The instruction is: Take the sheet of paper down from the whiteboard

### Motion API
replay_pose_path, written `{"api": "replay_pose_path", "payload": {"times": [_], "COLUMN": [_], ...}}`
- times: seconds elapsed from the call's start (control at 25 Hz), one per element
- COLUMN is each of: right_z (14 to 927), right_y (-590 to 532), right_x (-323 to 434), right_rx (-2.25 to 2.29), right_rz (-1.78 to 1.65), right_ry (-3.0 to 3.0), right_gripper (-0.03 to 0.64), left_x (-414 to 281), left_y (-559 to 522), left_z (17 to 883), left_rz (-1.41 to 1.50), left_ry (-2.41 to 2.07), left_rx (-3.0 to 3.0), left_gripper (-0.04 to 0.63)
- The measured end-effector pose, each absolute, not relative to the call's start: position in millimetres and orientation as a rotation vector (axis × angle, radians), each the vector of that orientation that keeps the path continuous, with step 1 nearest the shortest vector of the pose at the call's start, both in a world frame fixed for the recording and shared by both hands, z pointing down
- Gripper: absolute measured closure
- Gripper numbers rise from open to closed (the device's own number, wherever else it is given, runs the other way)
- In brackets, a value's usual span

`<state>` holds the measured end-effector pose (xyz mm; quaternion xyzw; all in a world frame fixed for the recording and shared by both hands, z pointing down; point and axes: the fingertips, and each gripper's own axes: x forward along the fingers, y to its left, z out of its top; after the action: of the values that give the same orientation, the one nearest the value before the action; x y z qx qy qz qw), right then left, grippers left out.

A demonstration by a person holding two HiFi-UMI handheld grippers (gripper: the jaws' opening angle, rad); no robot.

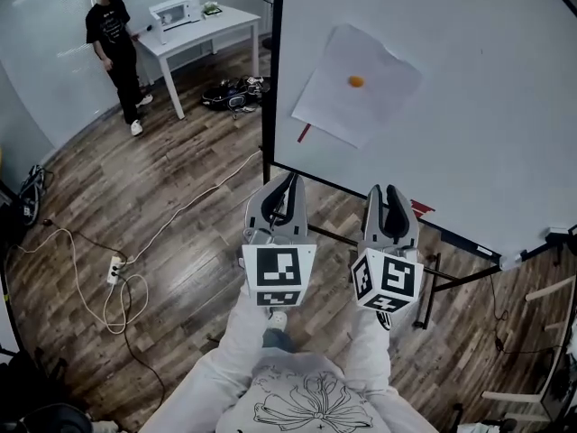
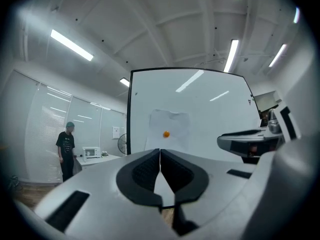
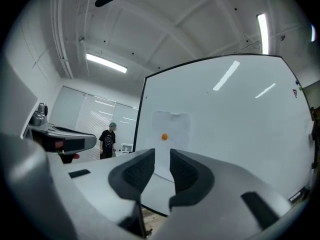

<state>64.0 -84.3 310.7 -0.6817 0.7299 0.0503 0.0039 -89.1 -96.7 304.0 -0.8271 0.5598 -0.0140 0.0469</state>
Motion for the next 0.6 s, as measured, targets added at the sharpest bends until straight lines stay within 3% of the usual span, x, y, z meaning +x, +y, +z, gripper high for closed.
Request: {"api": "replay_pose_path", "payload": {"times": [0.6], "right_z": [316], "right_y": [-190], "right_x": [107], "right_rx": [-2.227], "right_rz": [0.136], "right_ry": [2.237], "right_gripper": [0.511], "left_x": [-56], "left_y": [-210], "left_z": [309], "left_rz": [-0.074], "left_ry": [1.629], "left_rx": [-2.593], "left_gripper": [0.589]}}
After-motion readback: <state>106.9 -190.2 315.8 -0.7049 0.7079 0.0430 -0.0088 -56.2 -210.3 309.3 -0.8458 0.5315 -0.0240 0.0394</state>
